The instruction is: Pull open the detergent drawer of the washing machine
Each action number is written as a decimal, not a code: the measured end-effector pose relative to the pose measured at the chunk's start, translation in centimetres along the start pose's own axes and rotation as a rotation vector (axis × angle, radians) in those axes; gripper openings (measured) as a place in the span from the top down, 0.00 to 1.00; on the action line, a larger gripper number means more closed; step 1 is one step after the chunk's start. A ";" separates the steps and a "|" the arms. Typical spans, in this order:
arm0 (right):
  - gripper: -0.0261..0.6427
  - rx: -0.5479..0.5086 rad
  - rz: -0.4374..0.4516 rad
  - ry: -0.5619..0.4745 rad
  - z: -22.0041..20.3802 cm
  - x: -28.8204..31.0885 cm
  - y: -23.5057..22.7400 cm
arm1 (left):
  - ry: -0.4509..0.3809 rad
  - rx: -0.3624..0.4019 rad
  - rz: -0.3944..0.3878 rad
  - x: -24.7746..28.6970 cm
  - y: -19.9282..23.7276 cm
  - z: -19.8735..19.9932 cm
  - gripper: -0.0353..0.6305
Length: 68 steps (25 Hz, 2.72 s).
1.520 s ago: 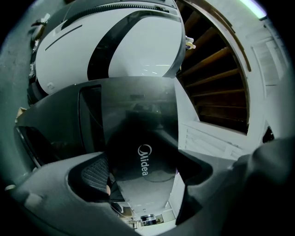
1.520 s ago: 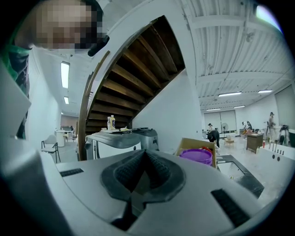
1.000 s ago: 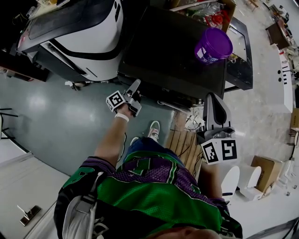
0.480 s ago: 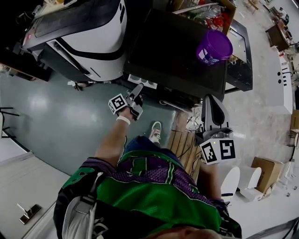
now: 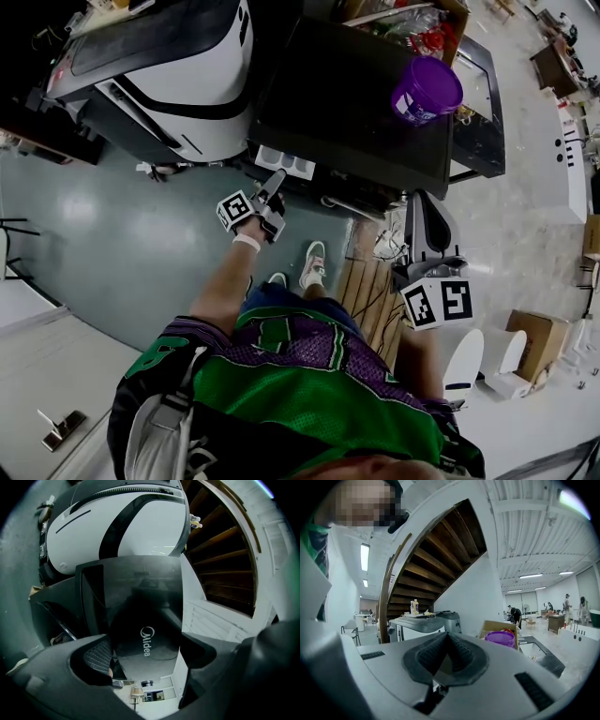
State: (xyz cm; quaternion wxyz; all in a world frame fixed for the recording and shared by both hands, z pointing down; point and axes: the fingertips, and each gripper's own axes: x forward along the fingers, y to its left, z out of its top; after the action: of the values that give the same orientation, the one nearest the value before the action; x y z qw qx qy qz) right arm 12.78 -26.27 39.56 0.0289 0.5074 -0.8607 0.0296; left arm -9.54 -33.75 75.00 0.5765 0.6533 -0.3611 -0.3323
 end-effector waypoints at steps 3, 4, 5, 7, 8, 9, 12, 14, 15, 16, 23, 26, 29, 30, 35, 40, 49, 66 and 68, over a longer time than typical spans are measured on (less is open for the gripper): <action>0.96 0.001 -0.001 -0.002 -0.1 -0.3 0.4 | 0.008 -0.007 0.002 -0.5 0.0 -0.3 0.28; 0.96 0.002 -0.003 -0.002 -0.1 -0.5 0.5 | 0.012 -0.007 0.006 -0.7 0.1 -0.4 0.28; 0.96 0.003 -0.004 -0.003 -0.2 -0.6 0.6 | 0.014 -0.007 0.007 -0.9 0.1 -0.5 0.28; 0.96 0.004 -0.007 -0.005 -0.2 -1.0 0.9 | 0.017 -0.010 0.007 -1.1 0.0 -0.7 0.28; 0.96 0.005 -0.008 -0.006 -0.2 -1.2 1.1 | 0.019 -0.012 0.007 -1.2 -0.1 -0.8 0.28; 0.96 0.006 -0.009 -0.006 -0.2 -1.4 1.4 | 0.020 -0.016 0.006 -1.3 -0.2 -0.9 0.28; 0.96 0.008 -0.016 -0.004 -0.4 -2.0 2.0 | 0.029 -0.025 -0.004 -2.0 -0.4 -1.2 0.28; 0.96 0.008 -0.020 -0.004 -0.4 -2.4 2.3 | 0.036 -0.021 0.004 -2.7 -0.2 -1.5 0.28; 0.96 0.008 -0.022 -0.005 -0.3 -2.5 2.5 | 0.039 -0.018 0.010 -3.1 -0.1 -1.7 0.28; 0.96 0.009 -0.023 -0.005 -0.3 -2.7 2.7 | 0.042 -0.018 0.013 -3.4 -0.1 -1.9 0.28; 0.96 0.010 -0.027 -0.009 -0.4 -3.6 4.2 | 0.052 -0.023 0.002 -5.2 -0.2 -3.0 0.28; 0.96 0.010 -0.031 -0.009 -0.6 -4.3 4.6 | 0.055 -0.024 0.007 -5.9 -0.1 -3.3 0.28; 0.96 0.010 -0.034 -0.010 -0.6 -4.9 5.0 | 0.057 -0.031 0.003 -6.4 -0.4 -3.6 0.28; 0.96 0.011 -0.036 -0.011 -0.6 -5.1 5.1 | 0.058 -0.024 0.008 -6.7 -0.3 -3.6 0.28; 0.96 0.013 -0.042 -0.014 -0.8 -5.9 5.6 | 0.062 -0.023 0.001 -7.6 -0.4 -3.9 0.28; 0.96 0.019 -0.046 -0.017 -0.9 -6.3 6.0 | 0.065 -0.031 0.003 -8.0 -0.5 -4.2 0.28; 0.96 0.006 -0.034 -0.025 -0.4 -6.4 7.3 | 0.092 0.013 0.034 -9.5 -0.5 -4.0 0.28; 0.96 0.012 -0.018 -0.065 2.1 -7.2 9.8 | 0.147 0.315 -0.012 -13.6 -9.4 -0.5 0.28; 0.96 0.014 -0.021 -0.070 2.3 -7.3 9.9 | 0.167 0.374 -0.021 -13.7 -11.0 -0.5 0.28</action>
State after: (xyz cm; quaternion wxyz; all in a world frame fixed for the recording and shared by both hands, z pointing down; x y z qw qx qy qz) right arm 7.59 -15.26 36.43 -0.0045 0.5172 -0.8556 0.0178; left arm -15.28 -20.96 64.39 0.4697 0.7780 -0.3605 -0.2103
